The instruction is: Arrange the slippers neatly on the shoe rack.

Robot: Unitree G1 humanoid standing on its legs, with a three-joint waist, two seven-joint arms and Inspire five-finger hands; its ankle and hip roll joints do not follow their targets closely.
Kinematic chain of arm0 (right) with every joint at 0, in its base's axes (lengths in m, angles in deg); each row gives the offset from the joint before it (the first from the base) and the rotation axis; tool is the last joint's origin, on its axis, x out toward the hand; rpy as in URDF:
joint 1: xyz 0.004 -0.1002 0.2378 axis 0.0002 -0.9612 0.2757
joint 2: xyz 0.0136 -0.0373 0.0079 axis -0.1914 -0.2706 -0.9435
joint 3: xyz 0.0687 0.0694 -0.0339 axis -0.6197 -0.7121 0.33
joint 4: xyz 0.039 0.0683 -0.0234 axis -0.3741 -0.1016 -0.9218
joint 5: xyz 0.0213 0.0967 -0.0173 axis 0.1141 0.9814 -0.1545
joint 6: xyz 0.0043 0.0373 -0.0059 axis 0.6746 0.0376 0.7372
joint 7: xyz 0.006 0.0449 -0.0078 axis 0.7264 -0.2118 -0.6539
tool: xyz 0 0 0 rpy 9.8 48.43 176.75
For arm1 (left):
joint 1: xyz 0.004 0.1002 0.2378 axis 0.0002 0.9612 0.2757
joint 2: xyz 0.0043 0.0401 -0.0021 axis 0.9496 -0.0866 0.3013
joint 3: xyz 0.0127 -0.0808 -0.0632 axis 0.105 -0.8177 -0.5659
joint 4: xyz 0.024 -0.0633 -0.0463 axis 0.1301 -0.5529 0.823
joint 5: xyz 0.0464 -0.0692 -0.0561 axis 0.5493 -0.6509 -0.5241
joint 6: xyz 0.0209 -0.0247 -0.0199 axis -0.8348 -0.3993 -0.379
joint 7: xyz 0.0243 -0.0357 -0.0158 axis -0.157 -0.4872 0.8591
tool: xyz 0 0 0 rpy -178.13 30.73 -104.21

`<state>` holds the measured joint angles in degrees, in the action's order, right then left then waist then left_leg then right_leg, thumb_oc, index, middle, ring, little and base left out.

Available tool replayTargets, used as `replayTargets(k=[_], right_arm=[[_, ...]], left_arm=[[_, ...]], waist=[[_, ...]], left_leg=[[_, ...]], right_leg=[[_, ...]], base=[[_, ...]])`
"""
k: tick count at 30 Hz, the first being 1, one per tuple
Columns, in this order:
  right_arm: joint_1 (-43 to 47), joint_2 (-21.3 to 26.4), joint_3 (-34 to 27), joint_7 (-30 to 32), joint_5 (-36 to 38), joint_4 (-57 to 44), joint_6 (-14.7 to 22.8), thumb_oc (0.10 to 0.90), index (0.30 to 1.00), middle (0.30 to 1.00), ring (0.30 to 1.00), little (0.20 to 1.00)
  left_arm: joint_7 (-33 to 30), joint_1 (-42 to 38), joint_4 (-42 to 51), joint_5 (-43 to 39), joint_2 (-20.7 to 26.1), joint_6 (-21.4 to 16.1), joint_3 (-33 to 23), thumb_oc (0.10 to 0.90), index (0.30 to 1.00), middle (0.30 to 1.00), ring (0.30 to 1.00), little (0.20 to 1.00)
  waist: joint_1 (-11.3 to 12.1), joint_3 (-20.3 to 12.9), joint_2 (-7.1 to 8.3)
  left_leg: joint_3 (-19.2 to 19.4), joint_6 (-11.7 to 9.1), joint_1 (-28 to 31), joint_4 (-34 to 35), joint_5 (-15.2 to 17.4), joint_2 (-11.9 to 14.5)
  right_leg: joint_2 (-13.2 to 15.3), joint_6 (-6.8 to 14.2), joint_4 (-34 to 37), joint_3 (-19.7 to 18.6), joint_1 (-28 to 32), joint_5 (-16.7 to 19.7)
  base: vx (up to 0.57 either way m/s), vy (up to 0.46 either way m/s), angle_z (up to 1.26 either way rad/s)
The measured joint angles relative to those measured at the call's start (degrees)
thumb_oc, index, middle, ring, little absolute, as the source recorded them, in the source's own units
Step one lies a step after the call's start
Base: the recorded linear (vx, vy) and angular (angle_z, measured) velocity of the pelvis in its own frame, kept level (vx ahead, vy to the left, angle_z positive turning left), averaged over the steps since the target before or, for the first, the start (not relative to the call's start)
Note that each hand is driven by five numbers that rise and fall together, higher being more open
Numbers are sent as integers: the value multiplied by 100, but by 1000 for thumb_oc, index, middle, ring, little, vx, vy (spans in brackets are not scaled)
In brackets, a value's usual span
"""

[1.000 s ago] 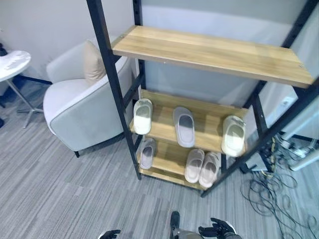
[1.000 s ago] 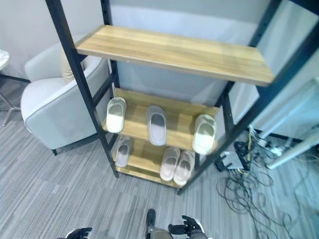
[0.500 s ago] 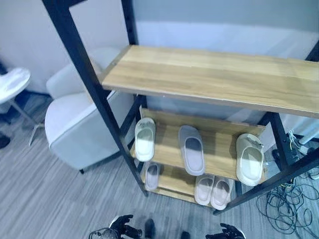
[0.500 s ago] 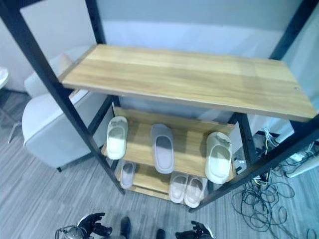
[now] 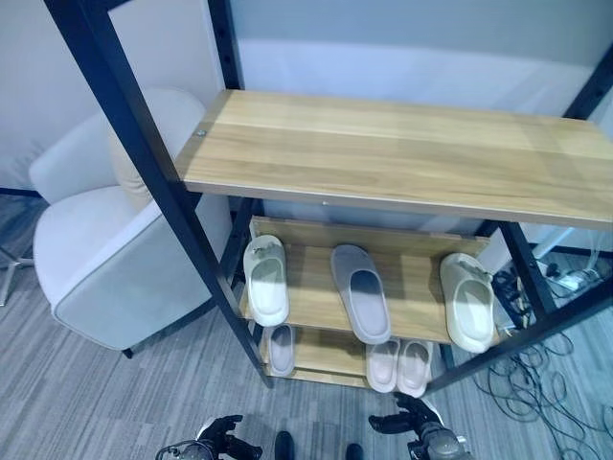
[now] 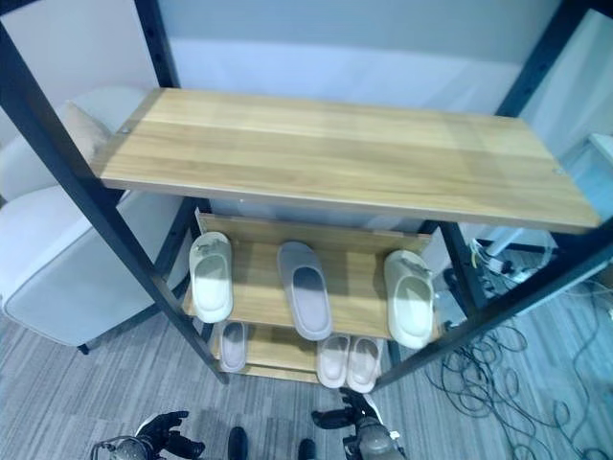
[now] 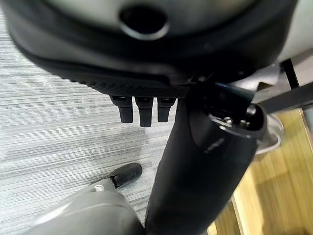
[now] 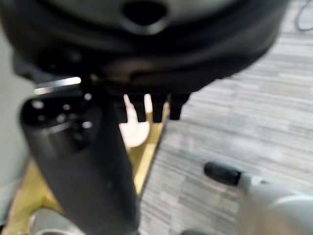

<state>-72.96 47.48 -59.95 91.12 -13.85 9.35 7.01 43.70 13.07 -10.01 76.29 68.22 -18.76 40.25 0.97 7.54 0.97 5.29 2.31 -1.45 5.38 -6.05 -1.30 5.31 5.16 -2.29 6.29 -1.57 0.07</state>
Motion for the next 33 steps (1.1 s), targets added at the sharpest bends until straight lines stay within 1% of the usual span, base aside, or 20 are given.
replayTargets(k=[2, 4, 6, 7, 8, 9, 10, 11, 12, 14, 16, 20, 22, 24, 28, 30, 33], right_arm=[[-51, -5, 60, 3, -12, -13, -7, 800, 900, 900, 900, 900], [-162, -7, 77, 0, -74, -24, -7, 800, 900, 900, 900, 900], [-269, -7, 81, 1, -123, -23, -12, 800, 900, 900, 900, 900], [-380, 14, 81, 3, -123, -103, -14, 800, 900, 900, 900, 900], [-480, 38, 80, 8, -125, -241, -25, 800, 900, 900, 900, 900], [-537, 46, 85, 20, -134, -306, -22, 800, 900, 900, 900, 900], [-575, 56, 91, 45, -145, -376, -25, 800, 900, 900, 900, 900], [-713, 108, 137, 107, -166, -692, -63, 800, 900, 900, 900, 900], [-814, 165, 176, 109, -189, -959, -86, 800, 900, 900, 900, 900], [-845, 214, 202, 115, -237, -1147, -32, 800, 900, 900, 900, 900], [-989, 305, 198, 119, -302, -1516, -67, 800, 900, 900, 900, 900], [-1289, 534, 244, 112, -446, -2622, -95, 800, 900, 900, 900, 900], [-1321, 558, 230, 108, -553, -2958, -37, 800, 900, 900, 900, 900], [-1483, 669, 234, 99, -592, -3421, -9, 800, 900, 900, 900, 900], [-1608, 711, 221, 78, -619, -3614, -13, 800, 900, 900, 900, 900], [-1846, 729, 127, 9, -619, -3914, -17, 800, 900, 900, 900, 900], [-2198, 855, 120, -93, -619, -4569, -11, 800, 900, 900, 900, 900]], left_arm=[[-28, 64, 59, -5, 4, -4, 2, 800, 900, 900, 900, 900], [-98, 112, 116, -8, -9, -12, -50, 800, 900, 900, 900, 900], [-112, 176, 132, -63, -39, -19, -109, 800, 900, 900, 900, 900], [-125, 226, 131, -117, -65, -18, -102, 800, 900, 900, 900, 900], [-132, 234, 129, -108, -66, -15, -90, 800, 900, 900, 900, 900], [-137, 256, 126, -102, -70, -9, -63, 800, 900, 900, 900, 900], [-142, 259, 123, -98, -77, -4, -31, 800, 900, 900, 900, 900], [-142, 260, 131, -81, -101, 0, 1, 800, 900, 900, 900, 900], [-149, 274, 144, -53, -128, 1, 6, 800, 900, 900, 900, 900], [-144, 303, 158, 9, -174, 2, 14, 800, 900, 900, 900, 900], [-135, 290, 205, 17, -221, 2, 22, 800, 900, 900, 900, 900], [-152, 371, 331, 53, -240, 3, 18, 800, 900, 900, 900, 900], [-189, 405, 338, 57, -230, 14, 17, 800, 900, 900, 900, 900], [-214, 409, 363, 69, -244, 11, 19, 800, 900, 900, 900, 900], [-214, 410, 361, 128, -247, 11, 18, 800, 900, 900, 900, 900], [-214, 418, 364, 128, -250, 11, 17, 800, 900, 900, 900, 900], [-215, 465, 362, 132, -240, 10, 11, 800, 900, 900, 900, 900]], waist=[[113, -6, 15], [162, -18, 16], [160, -120, -29], [151, -221, -85], [115, -236, -97], [104, -284, -107], [96, -306, -123], [23, -324, -152], [-27, -333, -167], [-49, -337, -173], [-63, -347, -188], [-138, -365, -221], [-211, -366, -225], [-207, -374, -235], [-224, -374, -235], [-222, -379, -243], [-307, -382, -249]], left_leg=[[57, -25, 20, 13, 4, 20], [26, -122, 15, 14, 16, 53], [-36, -256, -65, 11, 82, 112], [-131, -327, -143, -2, 43, 166], [-152, -374, -115, -8, 5, 179], [-152, -381, -109, -9, 0, 187], [-151, -386, -96, -9, -4, 198], [-160, -420, -68, -14, -27, 220], [-170, -417, -51, -14, -24, 228], [-164, -375, 21, -15, -34, 247], [-176, -363, 59, -15, -27, 248], [-157, -324, 156, -13, 8, 240], [-133, -321, 211, -14, 27, 238], [-109, -350, 236, -11, 66, 232], [-105, -351, 237, 3, 68, 233], [-105, -352, 238, 11, 69, 233], [-102, -353, 241, 13, 68, 232]], right_leg=[[30, -46, -201, 120, -142, -79], [30, -89, -339, 135, -228, -133], [-55, -68, -43, 118, -162, -106], [-163, -116, 352, 116, -52, 35], [-202, -156, 660, 129, 109, 298], [-225, -181, 813, 130, 198, 361], [-240, -196, 809, 129, 209, 377], [-268, -196, 809, 130, 242, 377], [-280, -204, 809, 134, 264, 365], [-299, -211, 809, 130, 317, 353], [-307, -212, 809, 131, 345, 336], [-299, -204, 808, 122, 445, 321], [-298, -199, 808, 105, 477, 318], [-285, -157, 808, 94, 492, 288], [-286, -156, 808, 61, 489, 284], [-285, -156, 808, 63, 491, 284], [-283, -156, 809, 61, 494, 284]], base=[[37, -55, -18], [36, -72, 2], [12, -68, 5], [-2, -68, -4], [-11, -58, -6], [-16, -40, -10], [0, -29, -6], [0, 0, 0], [0, 0, 0], [3, -5, -2], [0, 0, 0], [1, 1, -1], [4, -2, -4], [6, 0, -6], [0, 0, 0], [0, 0, 0], [0, 0, 0]])
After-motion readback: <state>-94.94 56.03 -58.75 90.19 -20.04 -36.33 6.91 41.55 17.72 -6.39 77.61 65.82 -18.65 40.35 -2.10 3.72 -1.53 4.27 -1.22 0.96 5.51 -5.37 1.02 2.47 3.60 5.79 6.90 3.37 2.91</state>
